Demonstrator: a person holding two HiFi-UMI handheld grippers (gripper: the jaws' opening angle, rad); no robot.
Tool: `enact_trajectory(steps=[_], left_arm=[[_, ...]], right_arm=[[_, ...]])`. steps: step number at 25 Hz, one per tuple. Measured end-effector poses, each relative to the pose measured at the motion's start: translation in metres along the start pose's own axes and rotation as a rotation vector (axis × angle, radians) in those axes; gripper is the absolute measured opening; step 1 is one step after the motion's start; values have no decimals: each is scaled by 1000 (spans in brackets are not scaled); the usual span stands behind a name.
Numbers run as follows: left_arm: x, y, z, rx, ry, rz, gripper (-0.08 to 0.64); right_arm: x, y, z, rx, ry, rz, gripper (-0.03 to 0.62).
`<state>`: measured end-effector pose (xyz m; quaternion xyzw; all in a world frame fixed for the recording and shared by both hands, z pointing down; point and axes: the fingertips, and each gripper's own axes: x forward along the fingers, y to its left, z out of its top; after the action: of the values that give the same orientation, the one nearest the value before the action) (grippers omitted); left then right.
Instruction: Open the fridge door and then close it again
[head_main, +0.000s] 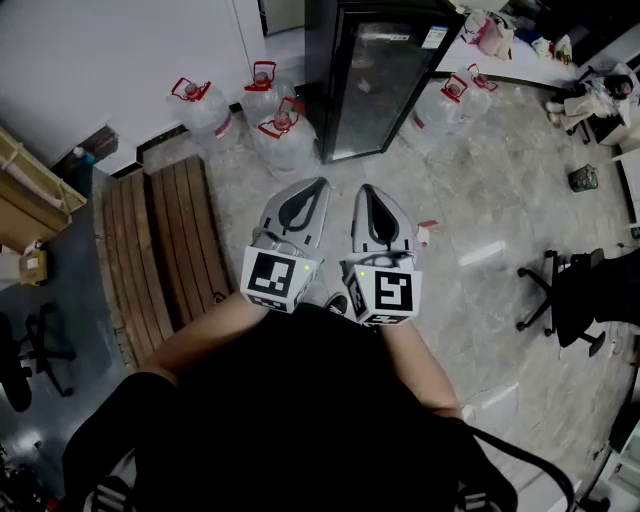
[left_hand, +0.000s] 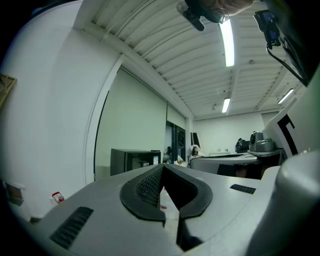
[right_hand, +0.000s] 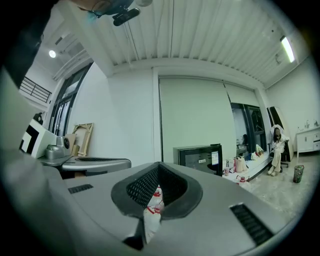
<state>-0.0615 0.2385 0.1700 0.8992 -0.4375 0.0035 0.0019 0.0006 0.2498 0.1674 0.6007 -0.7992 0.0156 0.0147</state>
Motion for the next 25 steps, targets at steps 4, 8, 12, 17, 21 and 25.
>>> enact_trajectory(steps=[4, 8, 12, 17, 21, 25], left_arm=[[2, -11, -2, -5, 5, 12, 6], [6, -23, -4, -7, 12, 31, 6], [12, -33, -11, -6, 19, 67, 6], [26, -31, -16, -25, 28, 112, 6], [46, -18, -24, -7, 33, 116, 6], [76, 12, -38, -18, 45, 118, 6]], right_arm=[[-7, -11, -2, 25, 11, -8, 15], [-15, -25, -1, 23, -1, 4, 15], [-20, -42, -7, 50, 3, 21, 15], [-9, -58, -15, 73, 19, 36, 15], [16, -65, -24, 77, 27, 38, 15], [59, -72, -33, 70, 42, 34, 15]])
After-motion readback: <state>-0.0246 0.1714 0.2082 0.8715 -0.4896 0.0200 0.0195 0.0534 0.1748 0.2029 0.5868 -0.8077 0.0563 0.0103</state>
